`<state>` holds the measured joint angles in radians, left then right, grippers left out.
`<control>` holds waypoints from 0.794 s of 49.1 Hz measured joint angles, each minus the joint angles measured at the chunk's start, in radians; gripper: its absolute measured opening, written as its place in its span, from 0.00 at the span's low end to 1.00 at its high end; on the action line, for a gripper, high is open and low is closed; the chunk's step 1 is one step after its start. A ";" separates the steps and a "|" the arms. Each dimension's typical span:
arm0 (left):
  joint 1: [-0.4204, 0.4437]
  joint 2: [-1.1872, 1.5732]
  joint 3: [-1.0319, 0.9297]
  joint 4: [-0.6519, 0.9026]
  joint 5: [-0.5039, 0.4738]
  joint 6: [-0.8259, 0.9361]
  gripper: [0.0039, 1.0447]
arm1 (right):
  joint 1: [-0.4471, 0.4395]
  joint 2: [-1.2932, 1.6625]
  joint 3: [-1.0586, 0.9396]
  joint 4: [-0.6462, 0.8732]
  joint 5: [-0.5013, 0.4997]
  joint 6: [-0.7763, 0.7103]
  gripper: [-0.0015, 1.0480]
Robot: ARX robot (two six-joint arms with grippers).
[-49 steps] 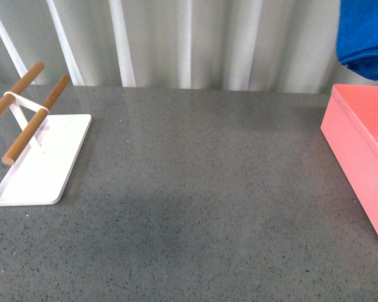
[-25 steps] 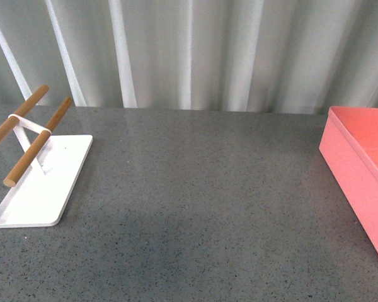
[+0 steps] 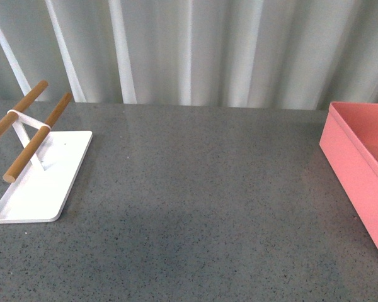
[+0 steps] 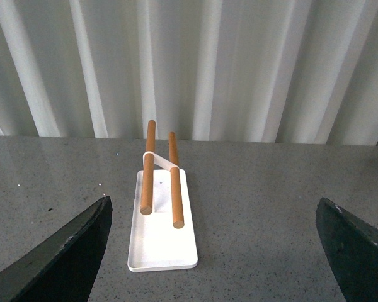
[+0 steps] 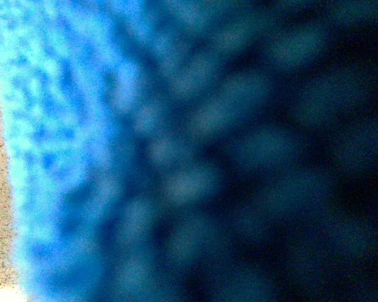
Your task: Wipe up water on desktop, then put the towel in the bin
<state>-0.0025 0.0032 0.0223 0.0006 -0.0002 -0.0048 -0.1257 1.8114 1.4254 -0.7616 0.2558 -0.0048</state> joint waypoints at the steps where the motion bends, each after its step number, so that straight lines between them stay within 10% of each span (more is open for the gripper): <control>1: 0.000 0.000 0.000 0.000 0.000 0.000 0.94 | -0.003 0.007 -0.002 0.002 -0.004 0.002 0.05; 16: 0.000 0.000 0.000 0.000 0.000 0.000 0.94 | -0.015 0.060 0.007 0.006 -0.015 0.010 0.05; 24: 0.000 0.002 0.000 0.000 0.000 0.000 0.94 | -0.002 -0.220 -0.363 0.111 -0.010 0.017 0.05; 39: 0.000 -0.001 0.000 0.000 0.000 0.000 0.94 | -0.006 -0.251 -0.401 0.114 0.003 0.018 0.49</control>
<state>-0.0025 0.0021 0.0223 0.0002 0.0002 -0.0048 -0.1322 1.5600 1.0245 -0.6476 0.2588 0.0132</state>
